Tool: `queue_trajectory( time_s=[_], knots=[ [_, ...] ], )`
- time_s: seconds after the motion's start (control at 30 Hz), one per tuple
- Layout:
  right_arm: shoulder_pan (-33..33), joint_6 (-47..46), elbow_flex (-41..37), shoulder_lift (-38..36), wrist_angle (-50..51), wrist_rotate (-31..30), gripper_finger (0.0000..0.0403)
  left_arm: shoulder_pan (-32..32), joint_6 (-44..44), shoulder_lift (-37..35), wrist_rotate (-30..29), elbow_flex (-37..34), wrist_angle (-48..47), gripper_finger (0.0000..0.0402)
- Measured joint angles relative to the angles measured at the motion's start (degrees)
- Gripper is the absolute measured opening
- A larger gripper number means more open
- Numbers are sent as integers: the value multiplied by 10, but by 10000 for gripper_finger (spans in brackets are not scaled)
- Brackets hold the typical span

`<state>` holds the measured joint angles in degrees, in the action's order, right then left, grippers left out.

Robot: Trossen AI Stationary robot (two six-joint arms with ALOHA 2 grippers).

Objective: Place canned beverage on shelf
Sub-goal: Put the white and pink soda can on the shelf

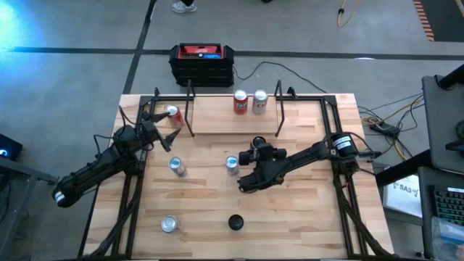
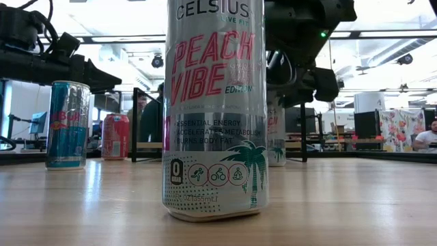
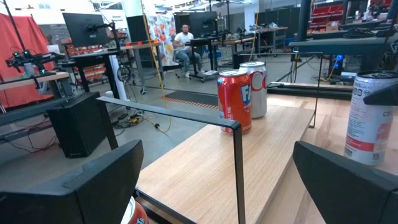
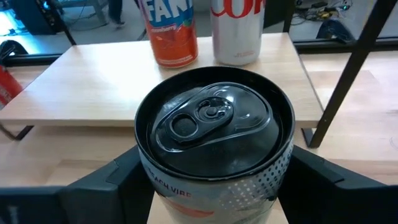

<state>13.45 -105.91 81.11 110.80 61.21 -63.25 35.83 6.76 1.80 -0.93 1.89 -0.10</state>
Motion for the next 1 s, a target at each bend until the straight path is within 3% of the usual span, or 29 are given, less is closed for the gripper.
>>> queue_trajectory(
  time_s=[0.37,0.7,1.0],
  knots=[
    [-7,62,52,0,1,-21,253,0,0,0,0,0,0,398],
    [-36,195,130,0,-11,-43,254,0,0,0,0,0,0,398],
    [-70,359,163,0,-134,-38,254,0,0,0,0,0,0,398]
  ],
)
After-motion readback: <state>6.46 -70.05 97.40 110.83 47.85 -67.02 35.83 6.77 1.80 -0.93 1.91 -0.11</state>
